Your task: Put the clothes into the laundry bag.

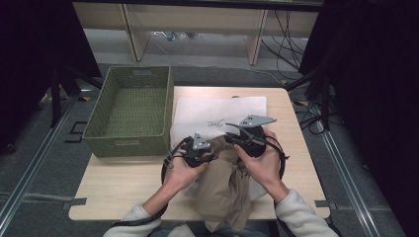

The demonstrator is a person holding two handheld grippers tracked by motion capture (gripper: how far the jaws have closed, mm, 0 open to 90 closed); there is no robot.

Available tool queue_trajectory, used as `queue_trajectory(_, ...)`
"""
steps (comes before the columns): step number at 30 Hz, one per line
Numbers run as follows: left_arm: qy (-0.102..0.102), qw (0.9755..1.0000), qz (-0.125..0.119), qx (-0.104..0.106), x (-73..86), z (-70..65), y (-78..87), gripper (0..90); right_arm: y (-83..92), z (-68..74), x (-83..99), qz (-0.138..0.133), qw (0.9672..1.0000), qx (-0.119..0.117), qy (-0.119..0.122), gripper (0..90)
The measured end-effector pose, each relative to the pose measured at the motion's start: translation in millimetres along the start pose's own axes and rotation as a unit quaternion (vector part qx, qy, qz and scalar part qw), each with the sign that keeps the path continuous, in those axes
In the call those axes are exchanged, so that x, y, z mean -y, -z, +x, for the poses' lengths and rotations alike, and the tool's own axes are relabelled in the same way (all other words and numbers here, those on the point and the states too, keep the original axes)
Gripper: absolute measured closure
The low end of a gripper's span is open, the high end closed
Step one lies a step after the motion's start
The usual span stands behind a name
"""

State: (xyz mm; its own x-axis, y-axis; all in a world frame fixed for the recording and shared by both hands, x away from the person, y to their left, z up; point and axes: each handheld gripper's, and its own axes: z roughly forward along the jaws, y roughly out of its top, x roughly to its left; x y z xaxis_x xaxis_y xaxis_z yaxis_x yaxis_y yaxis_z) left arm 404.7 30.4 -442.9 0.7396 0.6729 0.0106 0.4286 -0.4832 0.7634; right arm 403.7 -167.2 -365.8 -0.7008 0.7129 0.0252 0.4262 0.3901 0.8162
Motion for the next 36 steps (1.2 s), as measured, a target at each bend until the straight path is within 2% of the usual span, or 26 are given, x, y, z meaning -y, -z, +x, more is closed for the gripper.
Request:
queue_trajectory(1,0.004,1.0,0.004,0.001,-1.8,-0.9,-1.9,78.9,-0.6,-0.4,0.0,0.0,1.0,-0.004,0.007,88.4)
queue_trajectory(3,0.005,1.0,-0.006,0.005,-7.5,-4.5,-2.9,82.4,-0.1,0.5,-0.2,0.003,0.9999,0.0,0.01,88.4)
queue_trajectory(4,0.003,0.9998,-0.017,0.005,-12.9,-7.9,-0.2,83.1,-0.1,2.2,-0.1,0.002,1.0,0.0,0.003,88.4)
queue_trajectory(5,0.001,0.9995,-0.03,0.006,-17.7,-11.1,3.1,83.6,0.6,2.7,-0.5,-0.002,1.0,-0.001,0.007,88.4)
queue_trajectory(6,0.001,0.9995,-0.03,0.006,-17.7,-11.1,3.1,83.9,0.6,2.7,-0.5,-0.002,1.0,-0.001,0.007,88.4)
queue_trajectory(7,-0.003,0.9989,-0.047,0.002,-23.9,-14.7,7.1,83.9,1.6,4.8,-1.0,-0.005,1.0,-0.001,0.001,88.4)
queue_trajectory(9,-0.011,0.9979,-0.063,-0.003,-32.7,-19.3,10.2,84.0,6.0,6.4,-4.2,-0.017,0.9997,-0.004,0.019,88.4)
queue_trajectory(10,-0.011,0.9979,-0.063,-0.003,-32.7,-19.3,10.2,84.0,6.0,6.4,-4.2,-0.017,0.9997,-0.004,0.019,88.4)
queue_trajectory(11,-0.022,0.998,-0.058,-0.009,-33.6,-19.5,6.8,84.0,7.0,7.8,-4.8,-0.019,0.9997,-0.008,0.013,88.4)
queue_trajectory(12,-0.025,0.9981,-0.055,-0.015,-31.7,-18.5,-1.0,83.8,9.4,10.1,-5.6,-0.02,0.9997,-0.008,0.011,88.4)
queue_trajectory(13,-0.024,0.9984,-0.047,-0.018,-29.6,-16.5,-6.1,83.5,9.5,9.5,-6.4,-0.027,0.9994,-0.007,0.018,88.4)
queue_trajectory(14,-0.023,0.9986,-0.032,-0.035,-23.7,-10.0,-18.0,82.3,10.0,7.2,-6.1,-0.023,0.9996,-0.005,0.017,88.4)
queue_trajectory(15,-0.018,0.9987,-0.029,-0.038,-20.1,-6.4,-23.8,81.3,10.2,7.0,-5.4,-0.017,0.9998,-0.003,0.004,88.4)
queue_trajectory(16,-0.004,0.9987,-0.034,-0.036,-18.4,-6.7,-26.9,79.2,8.4,2.7,-3.8,-0.014,0.9999,0.002,0.006,88.4)
queue_trajectory(20,-0.015,0.9991,-0.026,-0.031,-16.8,-5.0,-25.6,67.0,4.7,-2.8,-1.0,-0.01,0.9999,0.001,-0.005,88.4)
queue_trajectory(21,-0.014,0.9991,-0.031,-0.026,-17.5,-4.9,-22.7,67.0,5.0,-4.1,-1.3,-0.011,0.9999,0.008,0.0,88.4)
queue_trajectory(22,-0.012,0.999,-0.038,-0.022,-18.5,-4.7,-18.2,57.6,5.2,-4.3,-1.7,-0.008,1.0,0.002,-0.002,88.4)
queue_trajectory(23,-0.012,0.999,-0.038,-0.022,-18.5,-4.7,-18.2,54.7,5.3,-4.2,-1.6,-0.008,1.0,0.002,-0.002,88.4)
queue_trajectory(24,-0.01,0.9987,-0.047,-0.017,-19.8,-7.8,-10.0,51.9,5.6,-4.2,-1.6,-0.007,1.0,0.003,-0.001,88.4)
queue_trajectory(26,-0.023,0.9983,-0.051,-0.014,-20.9,-11.7,3.2,47.9,5.9,-3.7,-1.6,-0.008,1.0,0.004,-0.002,88.4)
queue_trajectory(28,-0.021,0.9974,-0.068,-0.009,-20.1,-16.6,15.2,45.4,4.9,-4.4,-1.6,-0.014,0.9999,0.002,0.005,88.3)
queue_trajectory(29,-0.026,0.9974,-0.067,-0.007,-19.8,-18.0,22.3,43.9,5.1,-4.0,-1.6,-0.012,0.9999,0.002,0.001,88.3)
queue_trajectory(30,-0.018,0.997,-0.076,0.002,-18.6,-21.5,28.6,43.3,5.1,-4.0,-1.5,-0.012,0.9999,0.001,0.0,88.3)
queue_trajectory(32,-0.025,0.9965,-0.08,0.004,-17.5,-26.2,37.2,42.1,6.1,-3.9,-1.7,-0.007,1.0,0.004,-0.001,88.3)
queue_trajectory(34,-0.03,0.9964,-0.079,0.008,-15.7,-31.4,42.6,40.4,5.2,-3.6,-1.7,-0.009,1.0,0.002,0.001,88.3)
queue_trajectory(36,-0.038,0.9963,-0.073,0.024,-13.9,-37.4,45.2,38.2,4.1,-3.3,-1.6,-0.012,0.9999,0.0,0.0,88.2)
